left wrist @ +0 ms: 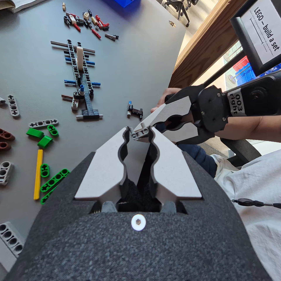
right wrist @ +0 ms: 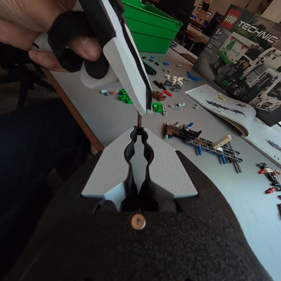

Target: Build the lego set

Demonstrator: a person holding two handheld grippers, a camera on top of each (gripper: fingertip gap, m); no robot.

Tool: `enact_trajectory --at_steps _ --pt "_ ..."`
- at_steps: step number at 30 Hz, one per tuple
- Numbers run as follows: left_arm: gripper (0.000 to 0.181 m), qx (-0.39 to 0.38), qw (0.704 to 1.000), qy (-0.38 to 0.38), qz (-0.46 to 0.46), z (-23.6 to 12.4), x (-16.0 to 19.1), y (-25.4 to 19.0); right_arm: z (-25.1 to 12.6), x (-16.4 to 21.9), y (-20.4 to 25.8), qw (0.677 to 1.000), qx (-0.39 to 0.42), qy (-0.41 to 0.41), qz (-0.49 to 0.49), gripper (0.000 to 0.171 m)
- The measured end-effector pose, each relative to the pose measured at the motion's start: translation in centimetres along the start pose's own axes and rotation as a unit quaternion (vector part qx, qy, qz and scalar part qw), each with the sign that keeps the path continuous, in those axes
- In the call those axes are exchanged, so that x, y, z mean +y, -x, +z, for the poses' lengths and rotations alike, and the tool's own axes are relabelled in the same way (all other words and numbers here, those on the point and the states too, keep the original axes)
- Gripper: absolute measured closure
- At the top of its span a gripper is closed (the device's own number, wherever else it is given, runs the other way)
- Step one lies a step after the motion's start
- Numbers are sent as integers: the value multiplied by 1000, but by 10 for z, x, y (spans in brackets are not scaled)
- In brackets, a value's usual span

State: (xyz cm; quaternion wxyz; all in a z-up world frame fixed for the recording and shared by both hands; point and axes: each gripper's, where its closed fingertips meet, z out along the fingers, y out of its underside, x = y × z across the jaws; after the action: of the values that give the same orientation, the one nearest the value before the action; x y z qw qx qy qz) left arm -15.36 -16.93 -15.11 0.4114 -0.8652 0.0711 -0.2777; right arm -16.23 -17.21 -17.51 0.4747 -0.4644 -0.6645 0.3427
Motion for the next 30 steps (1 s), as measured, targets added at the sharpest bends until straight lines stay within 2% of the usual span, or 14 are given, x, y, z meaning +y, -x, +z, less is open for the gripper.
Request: enact_trajectory --at_steps 13,18,26,30 --pt "158 -40 999 6 23 -3 -3 4 -6 -6 -4 1000 -2 -18 16 170" --pt "158 -20 1000 -7 5 -1 -4 2 -7 -8 -5 1000 0 -20 14 170" --pt "158 29 998 -27 -44 3 -3 -3 -9 -15 -4 997 -20 -42 65 170" --pt "158 26 998 -28 -50 7 -2 -1 -8 -13 -5 995 -26 -47 79 169"
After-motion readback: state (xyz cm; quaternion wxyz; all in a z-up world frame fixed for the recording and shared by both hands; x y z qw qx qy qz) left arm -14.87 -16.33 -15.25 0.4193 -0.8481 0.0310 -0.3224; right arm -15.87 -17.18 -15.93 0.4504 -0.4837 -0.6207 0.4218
